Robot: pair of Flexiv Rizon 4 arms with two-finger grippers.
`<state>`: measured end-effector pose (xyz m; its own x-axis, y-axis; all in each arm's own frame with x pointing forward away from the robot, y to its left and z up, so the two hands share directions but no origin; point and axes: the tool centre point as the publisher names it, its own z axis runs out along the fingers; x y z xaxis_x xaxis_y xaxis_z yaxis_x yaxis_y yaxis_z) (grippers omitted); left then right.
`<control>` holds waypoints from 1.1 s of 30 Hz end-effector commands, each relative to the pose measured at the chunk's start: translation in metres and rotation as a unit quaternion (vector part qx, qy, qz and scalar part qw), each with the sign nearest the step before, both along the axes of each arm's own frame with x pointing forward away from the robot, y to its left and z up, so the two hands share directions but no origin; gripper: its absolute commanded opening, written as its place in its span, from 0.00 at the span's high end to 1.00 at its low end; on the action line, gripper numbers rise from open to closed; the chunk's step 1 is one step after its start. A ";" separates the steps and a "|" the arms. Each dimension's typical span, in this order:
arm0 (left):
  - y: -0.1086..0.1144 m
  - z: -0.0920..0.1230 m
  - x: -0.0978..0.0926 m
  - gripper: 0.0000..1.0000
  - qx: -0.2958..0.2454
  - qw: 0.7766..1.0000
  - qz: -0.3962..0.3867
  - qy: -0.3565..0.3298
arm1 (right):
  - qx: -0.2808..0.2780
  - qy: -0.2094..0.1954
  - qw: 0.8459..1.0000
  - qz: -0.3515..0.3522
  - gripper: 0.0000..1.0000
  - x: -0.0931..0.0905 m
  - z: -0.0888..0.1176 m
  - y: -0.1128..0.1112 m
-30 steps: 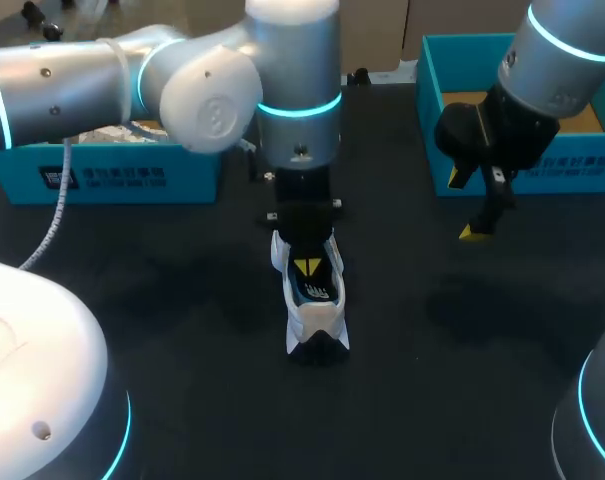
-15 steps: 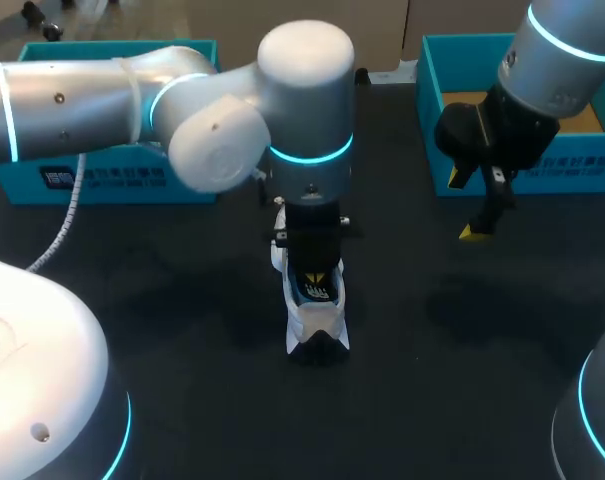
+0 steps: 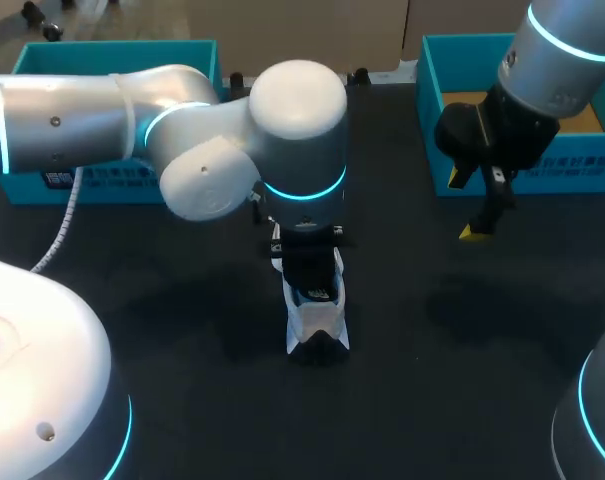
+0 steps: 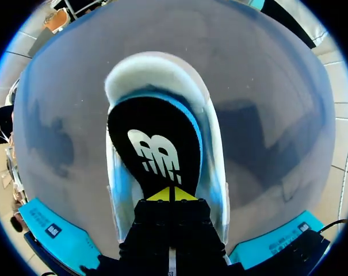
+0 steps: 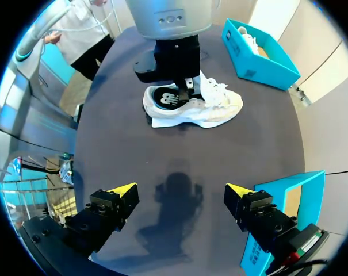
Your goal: Take the shoe out of the shoebox, open the shoe tongue, remove and reinsert the insole, then place the shoe into the shoebox
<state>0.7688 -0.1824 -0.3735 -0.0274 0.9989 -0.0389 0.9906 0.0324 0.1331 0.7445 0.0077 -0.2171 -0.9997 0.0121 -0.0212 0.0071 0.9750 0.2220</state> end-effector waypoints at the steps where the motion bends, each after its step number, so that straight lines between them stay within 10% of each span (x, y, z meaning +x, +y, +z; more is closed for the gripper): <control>1: 0.000 -0.001 -0.002 1.00 0.001 1.000 -0.001 -0.021 | -0.001 0.000 1.000 0.000 0.00 0.000 -0.001 0.000; 33: -0.003 -0.008 -0.036 1.00 -0.010 0.999 -0.020 0.037 | -0.001 0.000 1.000 0.000 0.00 0.000 -0.001 0.000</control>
<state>0.7326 -0.1800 -0.3687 0.0071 0.9981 -0.0610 0.9979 -0.0031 0.0641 0.7445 0.0078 -0.2171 -0.9997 0.0121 -0.0213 0.0071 0.9750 0.2219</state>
